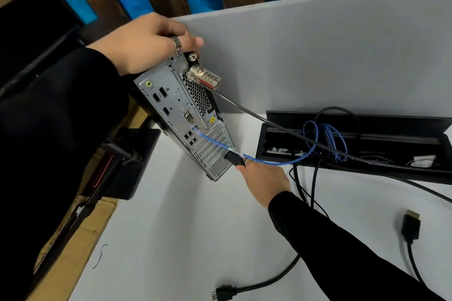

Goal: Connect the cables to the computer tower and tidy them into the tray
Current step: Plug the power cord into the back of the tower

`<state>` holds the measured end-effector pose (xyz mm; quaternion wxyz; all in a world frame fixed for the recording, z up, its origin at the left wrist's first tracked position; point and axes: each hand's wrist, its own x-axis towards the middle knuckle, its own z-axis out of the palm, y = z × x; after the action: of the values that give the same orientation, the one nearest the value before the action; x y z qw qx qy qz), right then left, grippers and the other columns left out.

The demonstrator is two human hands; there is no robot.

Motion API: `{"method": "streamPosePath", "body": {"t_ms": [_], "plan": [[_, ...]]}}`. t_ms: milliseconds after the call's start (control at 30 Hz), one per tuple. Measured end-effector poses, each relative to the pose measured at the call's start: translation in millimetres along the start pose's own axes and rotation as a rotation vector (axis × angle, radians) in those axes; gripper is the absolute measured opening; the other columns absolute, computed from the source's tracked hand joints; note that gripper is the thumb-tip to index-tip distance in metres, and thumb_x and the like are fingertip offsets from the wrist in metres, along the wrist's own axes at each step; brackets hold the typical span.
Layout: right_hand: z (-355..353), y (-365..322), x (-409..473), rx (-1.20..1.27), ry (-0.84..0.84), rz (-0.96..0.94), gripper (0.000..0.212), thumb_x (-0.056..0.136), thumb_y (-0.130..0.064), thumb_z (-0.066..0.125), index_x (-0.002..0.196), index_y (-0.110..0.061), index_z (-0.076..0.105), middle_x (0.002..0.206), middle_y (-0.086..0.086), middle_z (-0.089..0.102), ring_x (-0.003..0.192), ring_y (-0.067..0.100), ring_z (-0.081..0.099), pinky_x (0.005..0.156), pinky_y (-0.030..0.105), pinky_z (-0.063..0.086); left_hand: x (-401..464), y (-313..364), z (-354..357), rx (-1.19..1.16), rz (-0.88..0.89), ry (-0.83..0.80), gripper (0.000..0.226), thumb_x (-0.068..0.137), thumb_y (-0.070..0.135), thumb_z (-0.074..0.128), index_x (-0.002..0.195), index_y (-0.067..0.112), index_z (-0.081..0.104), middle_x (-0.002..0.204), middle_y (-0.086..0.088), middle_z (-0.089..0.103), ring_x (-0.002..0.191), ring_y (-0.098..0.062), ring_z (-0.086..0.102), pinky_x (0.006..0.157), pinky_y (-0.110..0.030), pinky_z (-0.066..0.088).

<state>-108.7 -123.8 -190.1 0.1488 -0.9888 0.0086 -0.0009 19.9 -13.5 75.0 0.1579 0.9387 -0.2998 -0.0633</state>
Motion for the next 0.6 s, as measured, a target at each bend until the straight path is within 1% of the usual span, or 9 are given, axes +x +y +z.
{"method": "streamPosePath", "body": {"t_ms": [67,100,200,267,333,400,467,600], "plan": [[2,-2,-1,0.015,0.015,-0.004,0.032,0.102,-0.029,0.028,0.123,-0.016,0.049,0.101,0.006,0.066,0.088,0.025,0.064,0.059,0.029,0.036,-1,0,1,-0.023,0.005,0.012,0.027,0.086,0.048,0.054,0.073,0.028,0.067,0.080,0.003,0.066,0.075,-0.005,0.057,0.075,-0.023,0.040],[2,-4,-1,0.024,0.025,0.011,0.036,0.102,-0.033,0.026,0.122,-0.014,0.049,0.100,0.006,0.067,0.088,0.025,0.065,0.059,0.030,0.036,0,0,2,-0.031,0.009,0.017,0.027,0.087,0.046,0.055,0.071,0.027,0.066,0.078,0.002,0.066,0.072,-0.006,0.056,0.073,-0.022,0.041],[4,-6,0,0.038,0.033,0.057,0.041,0.101,-0.038,0.023,0.119,-0.013,0.049,0.099,0.007,0.068,0.089,0.026,0.066,0.060,0.030,0.035,1,0,3,-0.031,0.012,0.039,0.026,0.087,0.044,0.055,0.070,0.026,0.066,0.082,-0.008,0.067,0.076,-0.015,0.057,0.073,-0.024,0.041],[6,-6,-1,0.046,0.021,0.054,0.037,0.102,-0.035,0.024,0.120,-0.014,0.050,0.100,0.006,0.068,0.089,0.026,0.065,0.061,0.030,0.036,1,-1,3,-0.045,0.013,0.047,0.026,0.087,0.043,0.056,0.070,0.026,0.066,0.084,-0.008,0.068,0.078,-0.013,0.057,0.074,-0.021,0.040],[8,-4,-1,0.056,0.040,0.043,0.033,0.102,-0.030,0.027,0.121,-0.017,0.050,0.100,0.005,0.068,0.088,0.025,0.065,0.061,0.029,0.039,1,-2,3,-0.060,0.020,0.045,0.026,0.087,0.042,0.056,0.070,0.025,0.066,0.086,-0.010,0.068,0.080,-0.014,0.057,0.075,-0.022,0.041],[10,-3,0,0.039,0.064,0.024,0.031,0.102,-0.028,0.028,0.121,-0.018,0.051,0.097,0.005,0.068,0.084,0.024,0.066,0.059,0.028,0.038,1,-2,3,-0.074,0.023,0.049,0.026,0.087,0.042,0.057,0.070,0.024,0.066,0.087,-0.013,0.067,0.080,-0.015,0.057,0.075,-0.023,0.041],[12,-2,1,0.005,0.082,0.014,0.030,0.102,-0.027,0.029,0.121,-0.018,0.050,0.096,0.004,0.068,0.082,0.023,0.066,0.058,0.027,0.038,2,-2,3,-0.082,0.024,0.054,0.025,0.086,0.041,0.057,0.069,0.024,0.065,0.087,-0.012,0.067,0.079,-0.013,0.056,0.075,-0.021,0.041],[8,-2,-2,0.013,0.074,-0.004,0.029,0.102,-0.023,0.030,0.124,-0.019,0.048,0.097,0.005,0.068,0.083,0.023,0.066,0.059,0.028,0.041,3,-4,4,-0.087,0.018,0.057,0.026,0.086,0.042,0.058,0.069,0.023,0.066,0.086,-0.012,0.068,0.078,-0.012,0.056,0.075,-0.023,0.041]]}}
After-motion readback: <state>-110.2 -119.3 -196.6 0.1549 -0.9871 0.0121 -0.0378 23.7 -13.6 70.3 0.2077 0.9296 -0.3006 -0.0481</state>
